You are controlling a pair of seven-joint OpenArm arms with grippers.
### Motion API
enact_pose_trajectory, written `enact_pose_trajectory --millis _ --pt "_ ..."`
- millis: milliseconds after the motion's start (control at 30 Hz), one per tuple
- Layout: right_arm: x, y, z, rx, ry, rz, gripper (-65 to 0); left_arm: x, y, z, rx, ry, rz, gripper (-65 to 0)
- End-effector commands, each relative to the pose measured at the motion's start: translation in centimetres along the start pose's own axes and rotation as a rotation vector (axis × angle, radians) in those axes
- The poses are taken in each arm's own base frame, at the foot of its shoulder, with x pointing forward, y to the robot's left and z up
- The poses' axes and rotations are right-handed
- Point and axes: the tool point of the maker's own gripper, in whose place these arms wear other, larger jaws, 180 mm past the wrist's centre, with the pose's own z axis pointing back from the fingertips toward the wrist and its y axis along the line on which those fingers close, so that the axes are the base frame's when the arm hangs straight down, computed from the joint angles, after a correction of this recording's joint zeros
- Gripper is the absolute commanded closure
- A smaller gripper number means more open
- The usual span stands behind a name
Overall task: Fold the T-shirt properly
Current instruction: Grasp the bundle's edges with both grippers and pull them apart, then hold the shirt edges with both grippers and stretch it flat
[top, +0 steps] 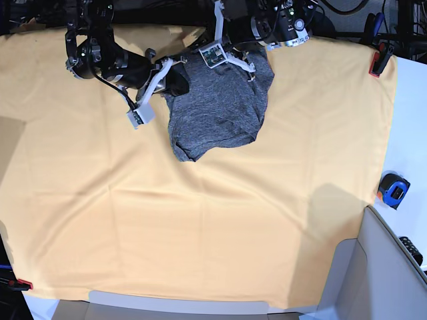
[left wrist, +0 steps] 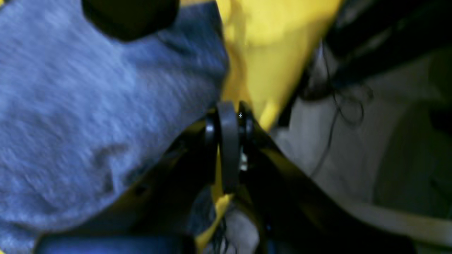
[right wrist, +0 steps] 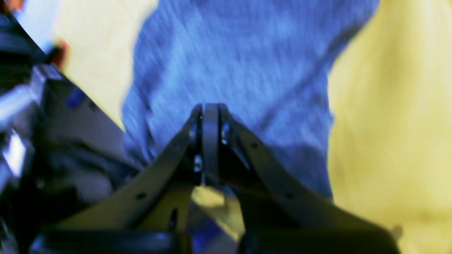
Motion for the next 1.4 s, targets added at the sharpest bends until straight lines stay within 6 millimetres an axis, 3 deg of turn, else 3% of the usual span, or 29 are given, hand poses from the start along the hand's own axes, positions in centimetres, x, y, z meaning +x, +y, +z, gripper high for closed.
enact_pose_trajectory --millis 0,267,400,600,700,900,1033,1200,1367 --pt "0.9 0.7 0.2 0.022 -0.024 0.033 0.0 0.8 0.1 0.3 0.003 -0.027 -0.006 0.0" --pt "-1.0 -1.4 -2.6 0.027 0.084 -0.039 0.0 0.0 3.3 1.2 0.089 -0.001 0.006 0.0" --pt "-1.1 -2.2 -3.6 0.026 0.089 -0.068 0.0 -1.9 5.7 1.8 0.183 0.083 -0.021 0.0" --pt "-1.0 -3.5 -4.0 0.004 0.096 -0.086 0.0 -4.1 7.3 2.5 0.275 0.206 -0.095 0.0" --pt "-1.0 -4.5 -3.8 -0.055 0.106 -0.056 0.0 -6.3 7.3 3.4 0.297 0.293 -0.129 0.0" --pt "-1.6 -7.8 -3.1 -0.238 0.147 0.019 0.0 -8.4 8.5 4.9 0.340 0.395 -0.198 0.0" --pt "-0.4 -8.0 -2.5 -0.289 0.120 0.073 0.0 -9.6 11.0 7.3 0.427 0.443 -0.180 0.0" --pt "1.7 -8.9 -0.6 -0.341 0.037 0.060 0.0 -9.6 13.7 9.9 0.530 0.442 -0.144 0.0" --pt "2.8 -8.0 -0.1 -0.335 -0.016 0.054 0.0 -8.3 12.8 8.4 0.508 0.363 -0.092 -0.2"
